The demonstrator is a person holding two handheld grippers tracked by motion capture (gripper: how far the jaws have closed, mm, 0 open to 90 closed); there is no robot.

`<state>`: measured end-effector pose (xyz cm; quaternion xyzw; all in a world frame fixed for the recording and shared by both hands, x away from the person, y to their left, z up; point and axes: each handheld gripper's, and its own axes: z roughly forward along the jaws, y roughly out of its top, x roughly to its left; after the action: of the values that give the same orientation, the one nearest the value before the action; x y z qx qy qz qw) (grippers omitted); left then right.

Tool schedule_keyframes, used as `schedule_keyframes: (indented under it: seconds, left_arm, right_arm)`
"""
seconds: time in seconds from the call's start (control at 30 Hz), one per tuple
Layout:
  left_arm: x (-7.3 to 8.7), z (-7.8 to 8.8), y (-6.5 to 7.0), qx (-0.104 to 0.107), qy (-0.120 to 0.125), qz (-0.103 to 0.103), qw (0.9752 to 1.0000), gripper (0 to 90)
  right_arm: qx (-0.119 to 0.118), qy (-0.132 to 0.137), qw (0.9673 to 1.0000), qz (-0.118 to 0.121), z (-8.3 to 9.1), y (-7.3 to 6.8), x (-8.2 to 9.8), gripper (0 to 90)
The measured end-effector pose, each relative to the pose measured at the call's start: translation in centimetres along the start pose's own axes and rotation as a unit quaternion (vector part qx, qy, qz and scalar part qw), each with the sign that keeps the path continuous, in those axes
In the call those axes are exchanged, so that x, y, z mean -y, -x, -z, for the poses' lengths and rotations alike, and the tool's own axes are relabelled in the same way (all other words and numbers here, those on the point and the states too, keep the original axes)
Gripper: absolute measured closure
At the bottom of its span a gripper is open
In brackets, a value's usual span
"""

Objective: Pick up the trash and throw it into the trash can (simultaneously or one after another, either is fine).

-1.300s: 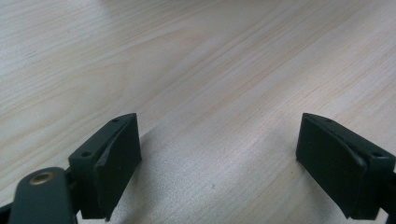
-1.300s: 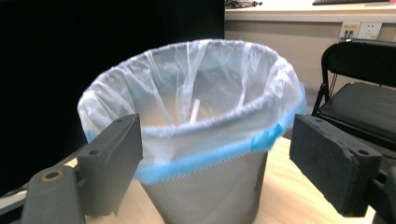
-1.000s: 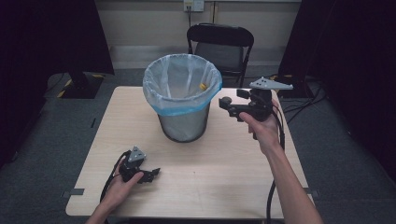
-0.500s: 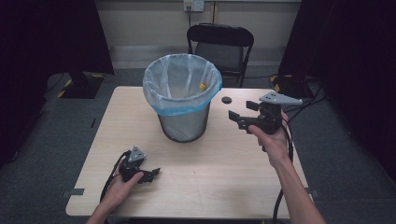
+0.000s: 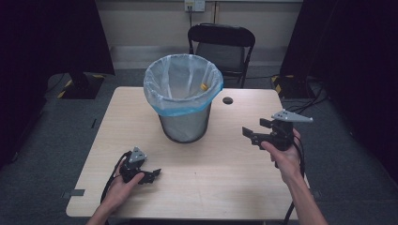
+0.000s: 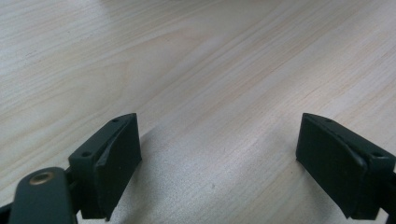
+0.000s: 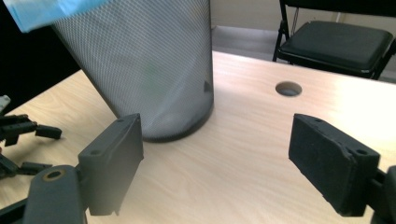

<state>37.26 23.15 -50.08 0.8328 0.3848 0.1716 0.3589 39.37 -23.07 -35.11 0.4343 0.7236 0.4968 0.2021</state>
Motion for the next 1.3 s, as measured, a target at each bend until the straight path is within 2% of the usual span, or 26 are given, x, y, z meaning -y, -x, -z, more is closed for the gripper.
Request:
schedule_keyframes:
  seconds: [0.1, 0.13, 0.2, 0.33, 0.4, 0.47, 0.6, 0.67, 0.77, 0.83, 0.87, 0.9, 0.97, 1.0, 1.03, 1.07, 1.13, 1.23, 1.3]
  left_arm:
    - [0.0, 0.0, 0.0, 0.0, 0.0, 0.0, 1.0, 13.5]
    - [0.0, 0.0, 0.0, 0.0, 0.0, 0.0, 1.0, 13.5]
    - [0.0, 0.0, 0.0, 0.0, 0.0, 0.0, 1.0, 13.5]
    - [0.0, 0.0, 0.0, 0.0, 0.0, 0.0, 1.0, 13.6]
    - [0.0, 0.0, 0.0, 0.0, 0.0, 0.0, 1.0, 13.5]
    - [0.0, 0.0, 0.0, 0.0, 0.0, 0.0, 1.0, 13.5]
    - [0.0, 0.0, 0.0, 0.0, 0.0, -0.001, 1.0, 13.5]
    - [0.0, 0.0, 0.0, 0.0, 0.0, 0.0, 1.0, 13.5]
    - [0.0, 0.0, 0.0, 0.0, 0.0, 0.0, 1.0, 13.5]
    - [0.0, 0.0, 0.0, 0.0, 0.0, 0.0, 1.0, 13.5]
    - [0.0, 0.0, 0.0, 0.0, 0.0, 0.0, 1.0, 13.5]
    - [0.0, 0.0, 0.0, 0.0, 0.0, 0.0, 1.0, 13.5]
    - [0.0, 0.0, 0.0, 0.0, 0.0, 0.0, 1.0, 13.5]
    - [0.0, 0.0, 0.0, 0.0, 0.0, 0.0, 1.0, 13.5]
    - [0.0, 0.0, 0.0, 0.0, 0.0, 0.0, 1.0, 13.5]
    - [0.0, 0.0, 0.0, 0.0, 0.0, 0.0, 1.0, 13.5]
    - [0.0, 0.0, 0.0, -0.001, 0.0, 0.001, 1.0, 13.5]
    - [0.0, 0.0, 0.0, -0.001, 0.0, 0.001, 1.0, 13.5]
    - [0.0, 0.0, 0.0, -0.001, 0.0, 0.001, 1.0, 13.5]
  right_arm:
    - [0.003, -0.007, 1.0, -0.006, 0.1, 0.2, 1.6, 18.0]
    - [0.003, -0.007, 1.0, -0.006, 0.1, 0.2, 1.6, 18.0]
    - [0.006, -0.022, 0.9997, -0.012, -0.1, 0.4, 3.0, 18.2]
    - [0.009, -0.034, 0.9992, -0.02, -0.2, 0.8, 4.2, 19.2]
    - [0.017, -0.044, 0.9986, -0.023, -0.4, 1.2, 5.5, 19.2]
    - [0.019, -0.045, 0.9985, -0.026, -0.4, 1.4, 5.9, 19.1]
    - [0.032, -0.064, 0.997, -0.031, -0.9, 1.7, 7.6, 18.4]
    - [0.039, -0.082, 0.9954, -0.031, -1.2, 1.7, 8.7, 17.5]
    - [0.041, -0.093, 0.9943, -0.032, -1.4, 1.8, 9.5, 17.2]
    - [0.05, -0.11, 0.9924, -0.024, -1.6, 2.0, 10.4, 17.1]
    - [0.057, -0.116, 0.9911, -0.032, -1.7, 2.2, 11.1, 16.9]
    - [0.057, -0.116, 0.9911, -0.032, -1.7, 2.2, 11.1, 16.9]
    - [0.069, -0.131, 0.9887, -0.028, -2.1, 2.2, 12.2, 16.4]
    - [0.069, -0.131, 0.9887, -0.028, -2.1, 2.2, 12.2, 16.4]
    - [0.07, -0.144, 0.9866, -0.03, -2.6, 2.2, 12.8, 16.0]
    - [0.07, -0.144, 0.9866, -0.03, -2.6, 2.2, 12.8, 16.0]
    - [0.073, -0.159, 0.9842, -0.026, -3.0, 2.1, 13.4, 16.0]
    - [0.079, -0.165, 0.9828, -0.023, -3.3, 2.0, 13.7, 16.0]
    - [0.083, -0.161, 0.9833, -0.02, -3.5, 2.0, 13.9, 15.2]
